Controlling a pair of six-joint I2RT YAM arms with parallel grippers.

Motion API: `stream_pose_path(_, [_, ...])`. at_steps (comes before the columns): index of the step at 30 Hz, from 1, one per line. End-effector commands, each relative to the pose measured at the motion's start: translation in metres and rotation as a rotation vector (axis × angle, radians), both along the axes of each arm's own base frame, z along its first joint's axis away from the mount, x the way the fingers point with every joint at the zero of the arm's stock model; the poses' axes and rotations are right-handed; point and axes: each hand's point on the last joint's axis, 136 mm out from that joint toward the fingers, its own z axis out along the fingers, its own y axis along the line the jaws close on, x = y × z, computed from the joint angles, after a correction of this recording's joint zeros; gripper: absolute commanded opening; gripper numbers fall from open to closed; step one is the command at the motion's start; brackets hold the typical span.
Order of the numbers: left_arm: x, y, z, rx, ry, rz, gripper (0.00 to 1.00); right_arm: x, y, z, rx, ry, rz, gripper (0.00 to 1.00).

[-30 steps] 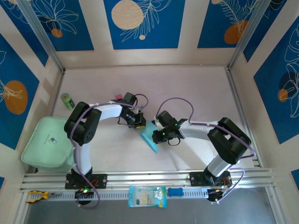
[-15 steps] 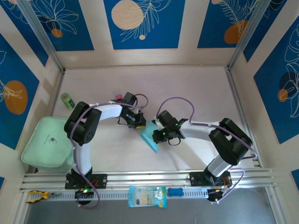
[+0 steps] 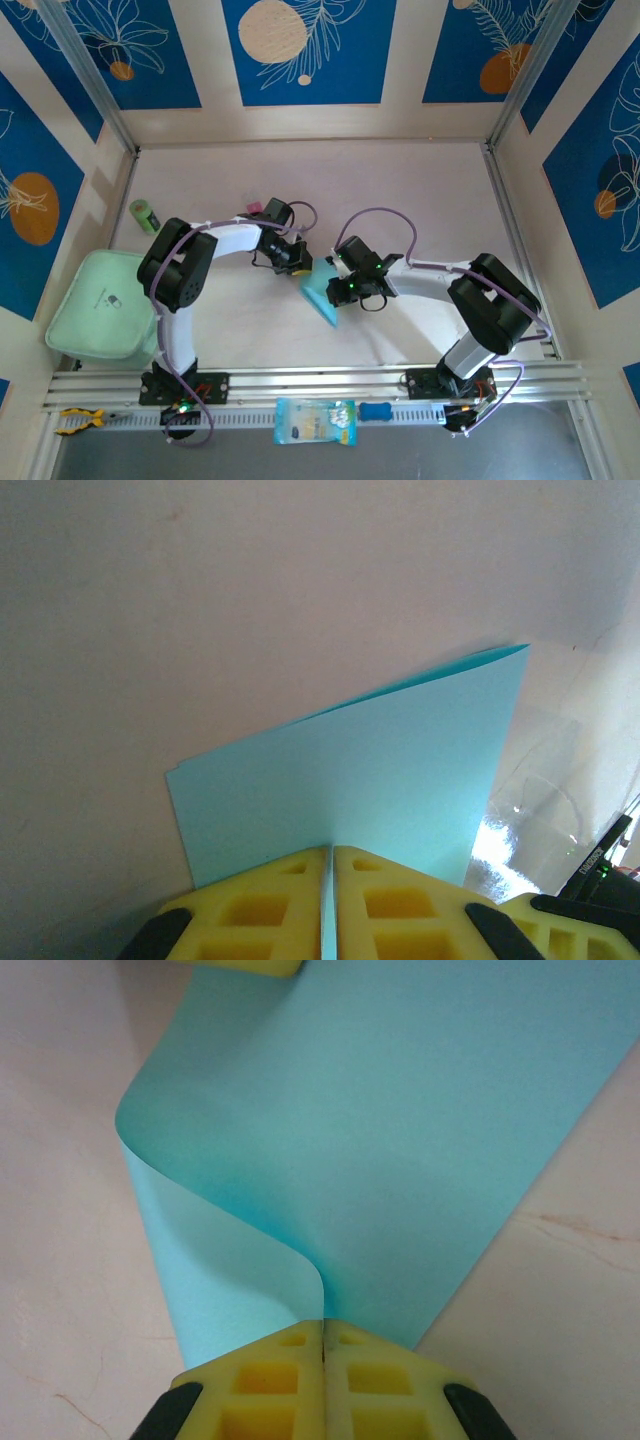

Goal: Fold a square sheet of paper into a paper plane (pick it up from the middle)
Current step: Third fold the triangle at the center of the table.

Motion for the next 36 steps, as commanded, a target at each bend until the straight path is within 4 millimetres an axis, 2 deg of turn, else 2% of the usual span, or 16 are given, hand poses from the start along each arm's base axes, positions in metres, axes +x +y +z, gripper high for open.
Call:
stream_pose_path(1, [-0.009,0.005,-0.01,0.03,0.036,-0.003,0.12,0.002,0.002,0.004,0.012,-0.002,0.01,0.0])
stream_pose_path(18, [-0.009,0.004,-0.009,0.026,0.037,-0.008,0.12,-0.003,0.0,-0.011,-0.011,0.039,0.005,0.0])
stream_pose_path(25, [-0.005,0.002,-0.002,0.024,0.019,-0.013,0.12,-0.007,-0.004,-0.014,-0.023,0.042,-0.001,0.0])
stream_pose_path(29, [0.007,-0.002,0.021,0.015,-0.042,-0.024,0.17,-0.008,-0.003,-0.015,-0.021,0.046,0.001,0.0])
stream_pose_path(33, [0.018,-0.001,0.059,-0.005,-0.165,-0.009,0.33,-0.008,-0.002,-0.016,-0.015,0.048,-0.005,0.0])
stream_pose_path(36, [0.015,0.004,0.074,-0.023,-0.207,0.021,0.31,-0.008,-0.002,-0.017,-0.014,0.049,-0.01,0.0])
